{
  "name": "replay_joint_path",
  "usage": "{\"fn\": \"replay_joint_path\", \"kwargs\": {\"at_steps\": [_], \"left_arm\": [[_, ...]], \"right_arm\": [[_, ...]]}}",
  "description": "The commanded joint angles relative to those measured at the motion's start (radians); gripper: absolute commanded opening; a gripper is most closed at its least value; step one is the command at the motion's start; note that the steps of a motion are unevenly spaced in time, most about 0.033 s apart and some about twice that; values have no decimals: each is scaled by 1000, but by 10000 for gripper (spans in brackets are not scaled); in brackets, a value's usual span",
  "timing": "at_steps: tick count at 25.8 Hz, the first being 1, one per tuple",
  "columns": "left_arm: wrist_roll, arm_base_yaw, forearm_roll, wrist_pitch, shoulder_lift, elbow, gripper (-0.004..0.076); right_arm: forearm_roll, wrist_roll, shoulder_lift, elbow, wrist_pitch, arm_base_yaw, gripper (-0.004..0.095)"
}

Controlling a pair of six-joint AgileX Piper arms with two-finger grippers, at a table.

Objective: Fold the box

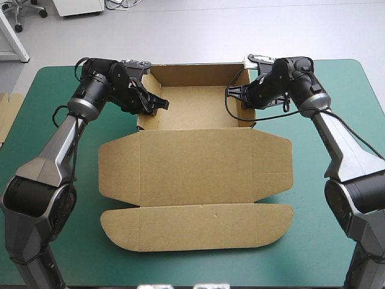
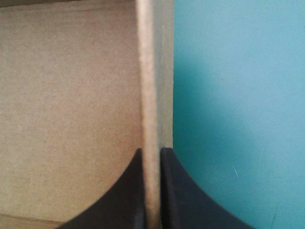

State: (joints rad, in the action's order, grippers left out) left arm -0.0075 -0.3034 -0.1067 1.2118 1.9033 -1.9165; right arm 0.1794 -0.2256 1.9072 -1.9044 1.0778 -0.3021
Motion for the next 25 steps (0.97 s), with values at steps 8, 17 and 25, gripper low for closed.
{"fn": "replay_joint_path", "kwargs": {"at_steps": [8,17,25], "left_arm": [[-27,-56,197,-33,-13,-21,249],[-121,-134,422,-70,8,-21,-10],[-150,-134,385,-32,42,-19,-10]], "right_arm": [[40,-11,-48,-32,-25,1,-3],[-34,1,-43,-32,37,0,-3],[-65,31,-43,-32,104,0,-3]]}}
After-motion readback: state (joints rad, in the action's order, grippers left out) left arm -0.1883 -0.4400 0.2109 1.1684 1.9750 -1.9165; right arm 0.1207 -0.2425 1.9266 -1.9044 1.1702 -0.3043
